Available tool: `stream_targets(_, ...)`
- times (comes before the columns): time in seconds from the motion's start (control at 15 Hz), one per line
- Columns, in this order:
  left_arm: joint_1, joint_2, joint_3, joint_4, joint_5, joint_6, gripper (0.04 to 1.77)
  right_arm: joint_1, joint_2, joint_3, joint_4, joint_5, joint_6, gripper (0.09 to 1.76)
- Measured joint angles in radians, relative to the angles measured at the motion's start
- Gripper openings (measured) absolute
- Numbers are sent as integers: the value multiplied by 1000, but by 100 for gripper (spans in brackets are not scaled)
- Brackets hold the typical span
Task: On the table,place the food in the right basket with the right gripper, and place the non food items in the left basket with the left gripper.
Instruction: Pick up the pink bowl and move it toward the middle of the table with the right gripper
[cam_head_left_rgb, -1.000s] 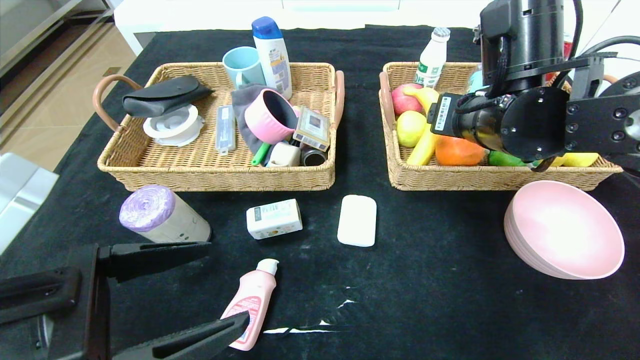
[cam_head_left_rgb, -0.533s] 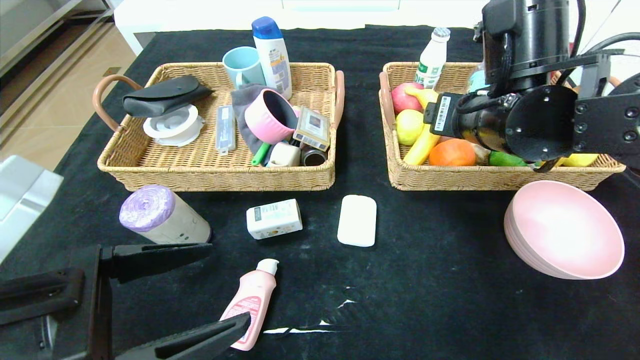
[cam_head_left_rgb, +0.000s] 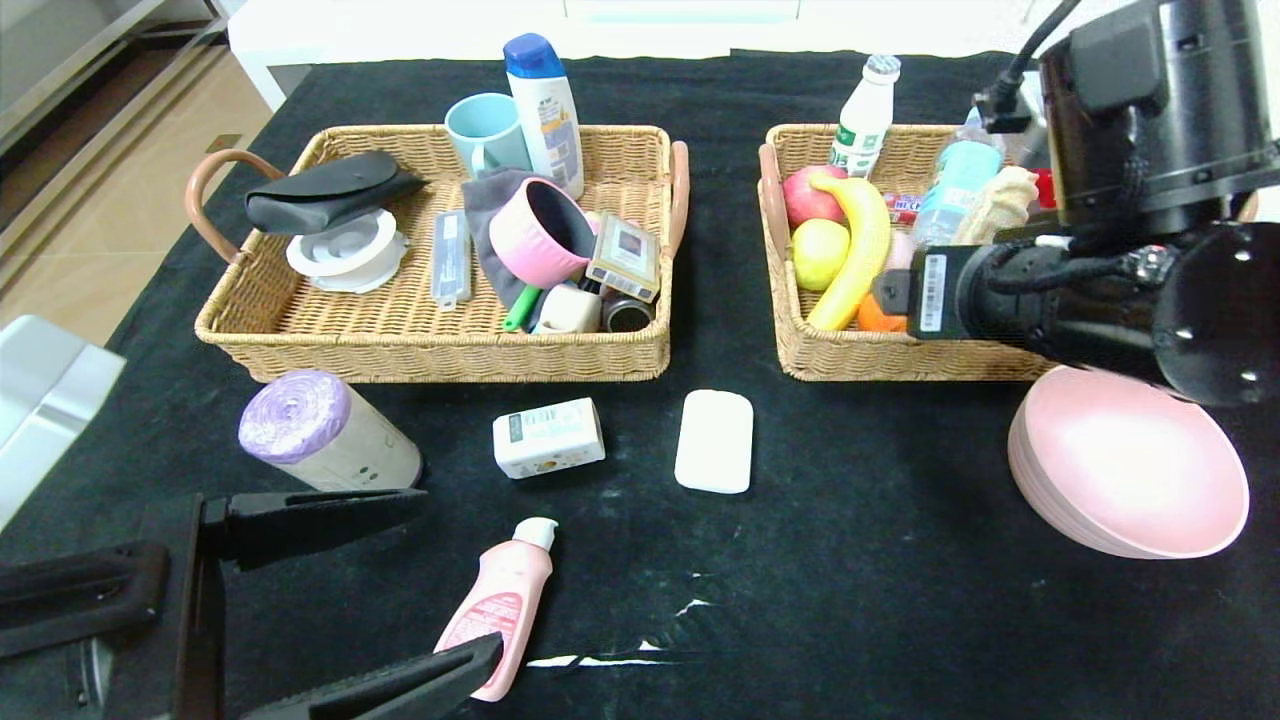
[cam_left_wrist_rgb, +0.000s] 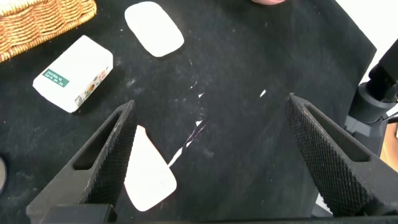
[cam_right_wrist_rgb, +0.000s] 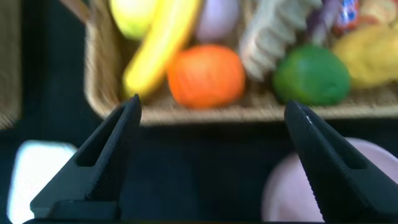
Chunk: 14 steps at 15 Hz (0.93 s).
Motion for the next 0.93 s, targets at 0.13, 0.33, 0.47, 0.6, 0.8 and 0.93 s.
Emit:
stream_targets(0.13, 0, -1, 0, 0, 0, 0, 172, 4, -57, 44, 101, 3, -1, 169)
stream_targets(0.33, -2, -1, 0, 1, 1, 0, 172, 1, -140, 96, 251, 7, 15, 169)
stream_targets(0.47, -4, 1, 1, 2, 1, 0, 172, -1, -184, 150, 271, 13, 46, 170)
stream_targets(0.6, -6, 3, 5, 3, 1, 0, 172, -6, -212, 207, 275, 23, 79, 170)
stream_targets(0.8, -6, 6, 7, 5, 1, 0, 172, -11, -222, 262, 275, 45, 145, 170)
stream_targets(0.93, -7, 8, 7, 4, 1, 0, 172, -16, -216, 285, 271, 73, 178, 170)
